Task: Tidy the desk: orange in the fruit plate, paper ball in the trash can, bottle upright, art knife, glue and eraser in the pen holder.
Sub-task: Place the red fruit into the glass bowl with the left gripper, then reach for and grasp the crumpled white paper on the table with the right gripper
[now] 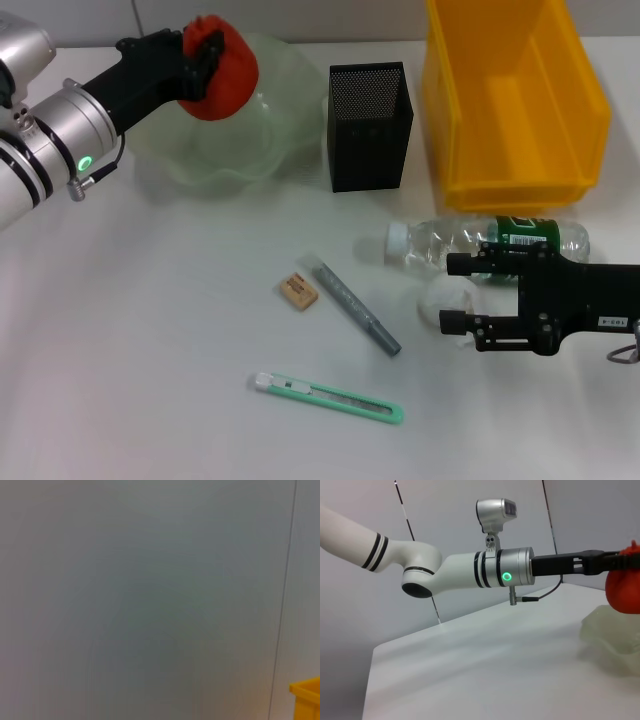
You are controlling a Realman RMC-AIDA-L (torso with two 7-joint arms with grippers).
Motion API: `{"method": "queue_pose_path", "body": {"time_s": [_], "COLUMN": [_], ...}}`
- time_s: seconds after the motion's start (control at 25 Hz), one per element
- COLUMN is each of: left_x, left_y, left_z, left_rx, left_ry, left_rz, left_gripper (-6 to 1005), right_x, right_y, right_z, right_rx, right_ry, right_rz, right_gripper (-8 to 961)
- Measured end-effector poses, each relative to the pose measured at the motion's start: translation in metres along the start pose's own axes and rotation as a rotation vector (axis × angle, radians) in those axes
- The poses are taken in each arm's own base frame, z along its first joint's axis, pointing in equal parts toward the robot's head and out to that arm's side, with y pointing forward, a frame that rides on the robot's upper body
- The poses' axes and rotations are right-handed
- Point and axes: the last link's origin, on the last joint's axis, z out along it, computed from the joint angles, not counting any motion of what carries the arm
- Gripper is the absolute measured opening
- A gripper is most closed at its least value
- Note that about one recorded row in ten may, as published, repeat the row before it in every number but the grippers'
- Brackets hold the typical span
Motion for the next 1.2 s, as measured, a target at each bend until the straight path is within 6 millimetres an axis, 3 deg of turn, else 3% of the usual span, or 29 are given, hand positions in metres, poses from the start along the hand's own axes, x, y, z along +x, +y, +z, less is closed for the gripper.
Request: {"method": "queue_pose_path", "body": {"time_s": [0.44,0.52,0.6,0.64,0.88,1.2], "left_x": [0.003,0.007,0.007,0.014,0.011,-0.008], "left_y": [-0.002,0.005,0.005,0.019,0.045,0.047], "left_z": [0.003,0.001,0.001,-0.013,-0.058,-0.114], "left_rx": [0.016,-0.045,-0.045,-0.193,-0.48,-0.685], "left_ry": [0.004,0.035,0.035,0.077,0.061,-0.07], "left_rz": [-0.024,-0.053,-0.053,-0.065,-0.021,-0.019], "left_gripper": [434,674,696,707,773,794], "right_x": [-0.001,-0.002,-0.003,-0.003,-0.006,-0.016], "right_y": [-0.002,-0.003,-0.003,-0.003,-0.007,-0.012], "right_z": [-0.001,-0.001,-0.002,-0.001,-0.003,-0.003], "right_rx": [0.009,0.018,0.023,0.023,0.033,0.019], "right_ry": [-0.005,-0.011,-0.017,-0.018,-0.028,-0.026], "right_rz": [-0.021,-0.027,-0.029,-0.03,-0.036,-0.033], "right_gripper": [723,722,721,721,718,715]}}
